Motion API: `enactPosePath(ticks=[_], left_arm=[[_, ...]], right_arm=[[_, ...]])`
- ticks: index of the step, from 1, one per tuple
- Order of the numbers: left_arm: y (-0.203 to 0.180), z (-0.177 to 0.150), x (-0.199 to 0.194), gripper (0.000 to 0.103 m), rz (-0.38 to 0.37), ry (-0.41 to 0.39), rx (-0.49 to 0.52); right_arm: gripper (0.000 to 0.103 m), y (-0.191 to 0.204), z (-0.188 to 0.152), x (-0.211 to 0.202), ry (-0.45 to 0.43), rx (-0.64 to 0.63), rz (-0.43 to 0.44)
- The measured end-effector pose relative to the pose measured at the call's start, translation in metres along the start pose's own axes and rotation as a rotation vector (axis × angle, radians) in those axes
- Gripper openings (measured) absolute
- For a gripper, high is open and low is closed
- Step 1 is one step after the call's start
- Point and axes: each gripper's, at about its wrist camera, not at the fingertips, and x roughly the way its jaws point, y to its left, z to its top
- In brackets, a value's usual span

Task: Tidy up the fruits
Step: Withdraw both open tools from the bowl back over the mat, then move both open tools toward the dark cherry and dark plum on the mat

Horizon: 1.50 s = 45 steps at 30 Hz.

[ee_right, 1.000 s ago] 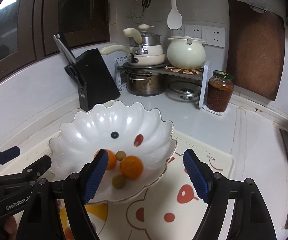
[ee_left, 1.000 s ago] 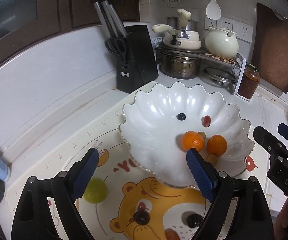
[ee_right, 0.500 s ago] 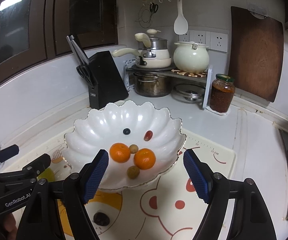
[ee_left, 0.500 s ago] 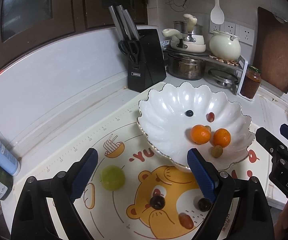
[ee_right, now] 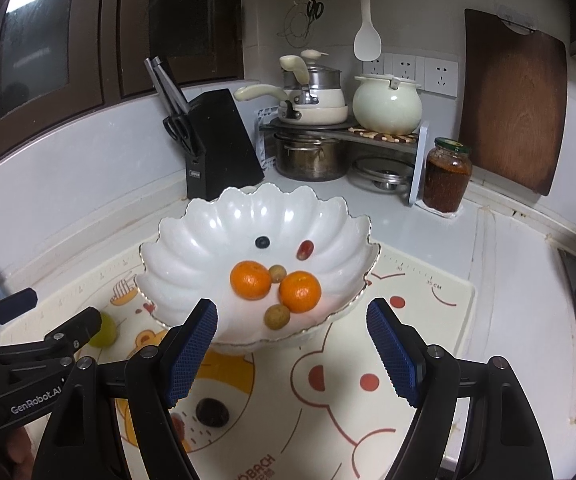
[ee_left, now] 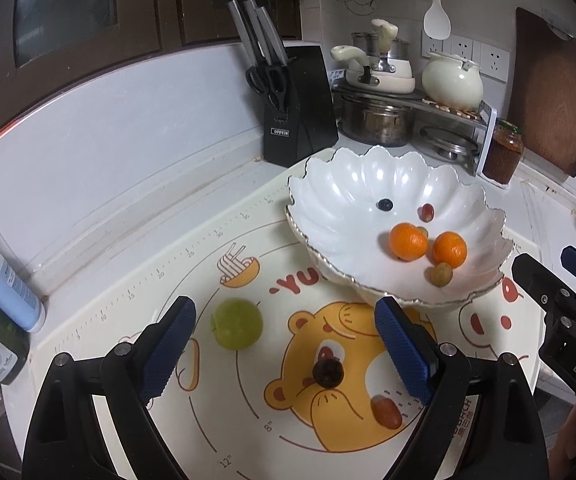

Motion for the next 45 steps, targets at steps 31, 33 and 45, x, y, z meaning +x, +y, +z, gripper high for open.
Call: enactPosePath(ticks=[31,33,45], left_arm=[[0.004,-0.043,0.024,0.091,0.006,0.088,0.048],[0.004,-0.045,0.027,0.091,0.007,0.095,0.053],[-0.004,-0.052,0.045,0.083,-0.004,0.13,0.109]], right_arm=[[0.076,0.019,-0.051,0.021,0.109,-0.061,0.052],[0.074,0.021,-0.054,0.023,0.119,-0.067,0.057],[0.067,0.031,-0.066,0.034,0.166,-0.124,0.105]])
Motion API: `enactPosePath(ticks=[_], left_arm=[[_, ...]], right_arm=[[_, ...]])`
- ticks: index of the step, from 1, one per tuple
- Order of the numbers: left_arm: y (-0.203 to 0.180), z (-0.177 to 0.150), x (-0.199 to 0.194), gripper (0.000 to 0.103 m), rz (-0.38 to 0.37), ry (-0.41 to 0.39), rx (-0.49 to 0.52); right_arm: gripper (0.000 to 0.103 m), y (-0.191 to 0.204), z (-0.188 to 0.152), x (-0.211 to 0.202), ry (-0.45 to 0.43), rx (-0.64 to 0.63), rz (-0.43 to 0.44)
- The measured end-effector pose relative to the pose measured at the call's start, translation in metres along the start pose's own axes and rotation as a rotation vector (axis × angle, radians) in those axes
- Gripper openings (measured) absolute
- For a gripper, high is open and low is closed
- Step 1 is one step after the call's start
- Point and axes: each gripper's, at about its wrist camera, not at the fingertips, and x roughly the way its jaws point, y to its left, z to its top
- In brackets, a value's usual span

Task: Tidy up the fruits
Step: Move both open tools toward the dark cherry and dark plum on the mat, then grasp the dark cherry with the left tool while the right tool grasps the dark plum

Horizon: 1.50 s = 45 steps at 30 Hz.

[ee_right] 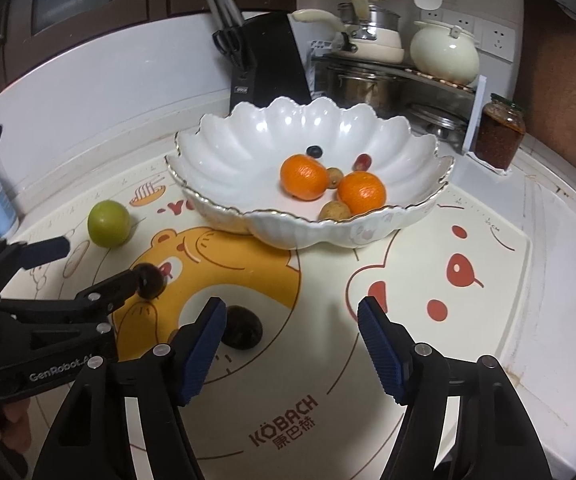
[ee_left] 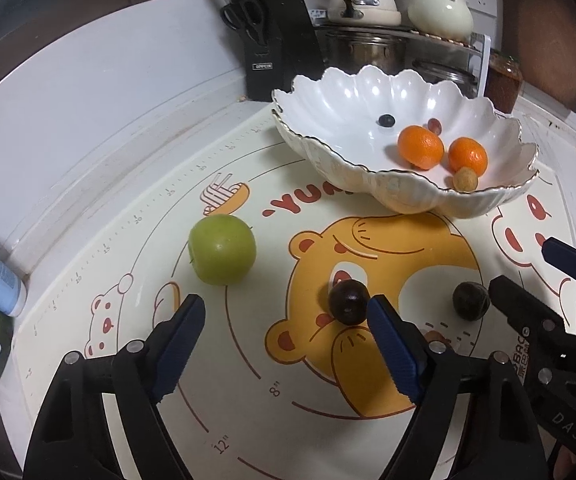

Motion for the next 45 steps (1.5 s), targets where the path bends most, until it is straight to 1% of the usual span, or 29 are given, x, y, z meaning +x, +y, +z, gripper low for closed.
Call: enactPosePath(ticks=[6,10,16,21,30,33,39,41,42,44,45], left_arm=[[-0.008,0.003,0.003,0.081,-0.005,0.002,0.032],[-0.012,0.006,0.005,0.08,-0.012,0.005,0.037],[-0.013,0.008,0.01,0.072,-0.027,0.023,0.038],[-0.012,0.008,0.011,0.07,-0.028,0.024,0.036],[-0.011,0.008,0.013,0.07,-0.031,0.028,0.032],[-0.011,0.007,0.015,0.07,-0.036,0.029,0.03],[-0.011,0.009,0.019,0.069,-0.059,0.034,0.026],[-0.012,0.009,0.02,0.068,-0.068,0.037,0.026],[-0.012,0.009,0.021,0.066,-0.076,0.039,0.025],[-0.013,0.008,0.022,0.063,-0.093,0.044,0.024],[-0.015,0.008,0.023,0.061,-0.102,0.047,0.025]], right_arm=[[0.057,-0.002,0.0,0.01,0.05,-0.022,0.057],[0.057,-0.003,0.0,0.014,0.072,-0.028,0.09],[0.055,-0.001,0.001,0.017,0.083,-0.04,0.123],[0.053,0.002,0.001,0.018,0.083,-0.048,0.136],[0.053,0.004,0.0,0.02,0.09,-0.046,0.15],[0.048,0.006,-0.001,0.022,0.097,-0.047,0.155],[0.044,0.007,-0.003,0.028,0.116,-0.044,0.177],[0.039,0.006,-0.004,0.031,0.127,-0.035,0.191],[0.039,0.006,-0.004,0.033,0.131,-0.031,0.198],[0.034,0.005,-0.005,0.034,0.135,-0.023,0.219],[0.03,0.006,-0.005,0.034,0.133,-0.025,0.227]])
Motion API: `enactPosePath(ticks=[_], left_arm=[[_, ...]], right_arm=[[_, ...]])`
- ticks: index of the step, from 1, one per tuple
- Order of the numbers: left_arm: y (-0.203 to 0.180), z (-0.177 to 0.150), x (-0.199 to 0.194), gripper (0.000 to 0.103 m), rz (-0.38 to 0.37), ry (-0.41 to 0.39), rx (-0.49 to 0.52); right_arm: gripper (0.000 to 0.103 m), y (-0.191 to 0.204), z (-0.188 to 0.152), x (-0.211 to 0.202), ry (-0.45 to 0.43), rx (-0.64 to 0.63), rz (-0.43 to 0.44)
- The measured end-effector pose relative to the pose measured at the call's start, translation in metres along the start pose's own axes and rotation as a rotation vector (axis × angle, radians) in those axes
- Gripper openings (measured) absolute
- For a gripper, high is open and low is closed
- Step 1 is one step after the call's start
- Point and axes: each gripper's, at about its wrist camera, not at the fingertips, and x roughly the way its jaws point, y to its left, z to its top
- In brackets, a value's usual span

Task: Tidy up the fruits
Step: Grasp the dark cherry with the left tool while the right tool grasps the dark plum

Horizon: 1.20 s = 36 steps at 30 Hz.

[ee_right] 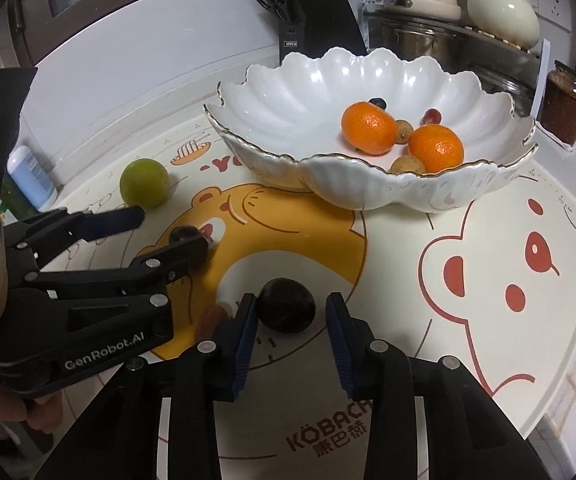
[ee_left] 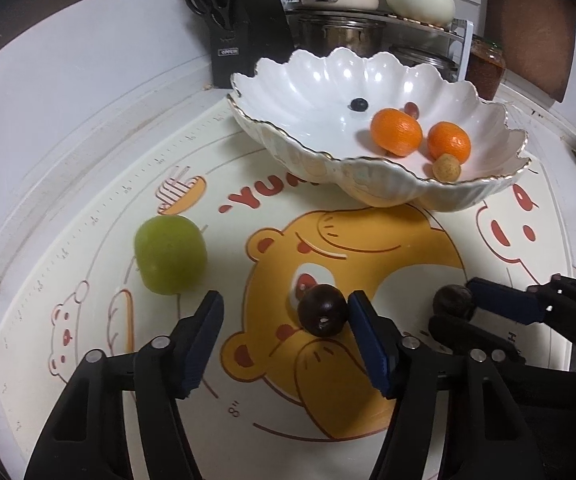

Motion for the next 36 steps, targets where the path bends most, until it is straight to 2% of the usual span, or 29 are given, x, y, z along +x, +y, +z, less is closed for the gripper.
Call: enactPosePath(ticks=[4,8,13,15,36], left_arm=[[-0.003,-0.002,0.004,0.056,-0.03,0.011,-0.001],[-0.006,-0.004,0.007,0.039,-0.047,0.026,0.005],[-0.008,-0.005,0.007,0.032,-0.072,0.028,0.005],[-0.009,-0.004,0.006,0.026,-0.059,0.026,0.011],[-0.008,-0.001,-0.026,0.026,-0.059,-0.026,-0.009]], right_arm=[[0.029,0.0,-0.001,-0.001,-0.001,-0.003,0.011],[0.029,-0.002,-0.002,-0.001,-0.006,0.009,0.02],[0.029,-0.003,-0.002,-0.003,-0.014,0.018,0.018],[0.029,-0.004,-0.001,-0.005,-0.019,0.022,0.018],[0.029,-0.006,0.007,-0.028,-0.07,0.052,-0.011]])
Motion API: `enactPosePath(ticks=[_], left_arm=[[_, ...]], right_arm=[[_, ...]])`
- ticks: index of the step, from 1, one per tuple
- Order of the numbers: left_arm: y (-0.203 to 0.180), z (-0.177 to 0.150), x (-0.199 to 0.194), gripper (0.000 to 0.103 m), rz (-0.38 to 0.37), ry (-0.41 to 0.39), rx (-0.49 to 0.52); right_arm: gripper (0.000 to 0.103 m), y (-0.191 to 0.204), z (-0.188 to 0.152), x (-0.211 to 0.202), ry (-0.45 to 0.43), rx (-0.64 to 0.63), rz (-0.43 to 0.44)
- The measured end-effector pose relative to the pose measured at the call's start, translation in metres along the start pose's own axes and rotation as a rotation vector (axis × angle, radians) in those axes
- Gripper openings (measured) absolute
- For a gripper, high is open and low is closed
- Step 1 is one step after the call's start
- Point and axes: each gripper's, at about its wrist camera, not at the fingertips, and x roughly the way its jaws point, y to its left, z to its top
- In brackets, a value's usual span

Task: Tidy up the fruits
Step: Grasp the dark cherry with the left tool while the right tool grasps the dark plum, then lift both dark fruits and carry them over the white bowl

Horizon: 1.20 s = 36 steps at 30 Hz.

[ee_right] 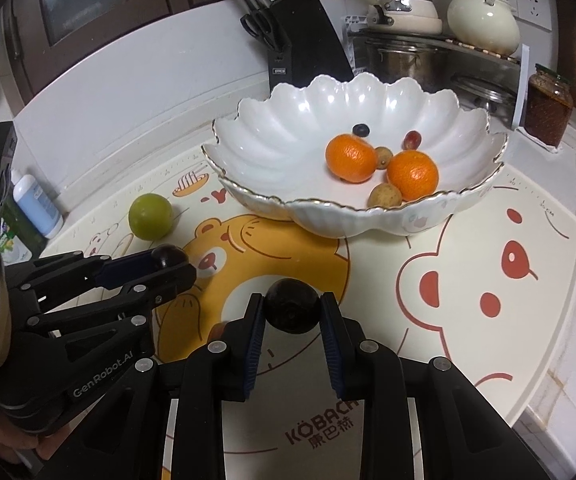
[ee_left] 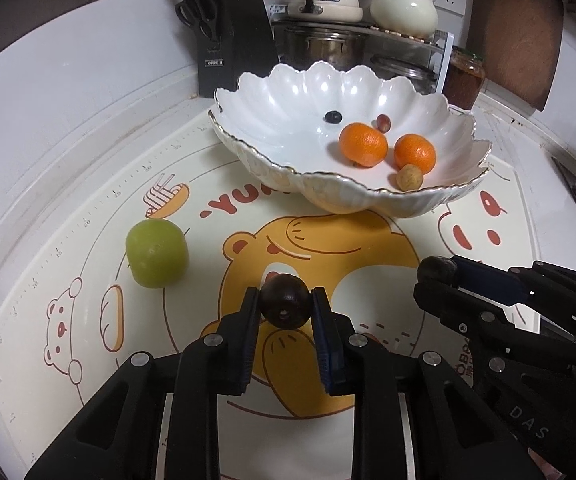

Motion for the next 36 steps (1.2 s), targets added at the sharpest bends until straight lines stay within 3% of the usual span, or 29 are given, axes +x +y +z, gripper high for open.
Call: enactPosePath(ticks=[36], left_arm=[[-0.039,0.043,-0.06,0.026,-0.032,-0.153,0.038]], right_arm=[[0.029,-0.027,0.026,-0.067,-0.144,0.054,-0.071]])
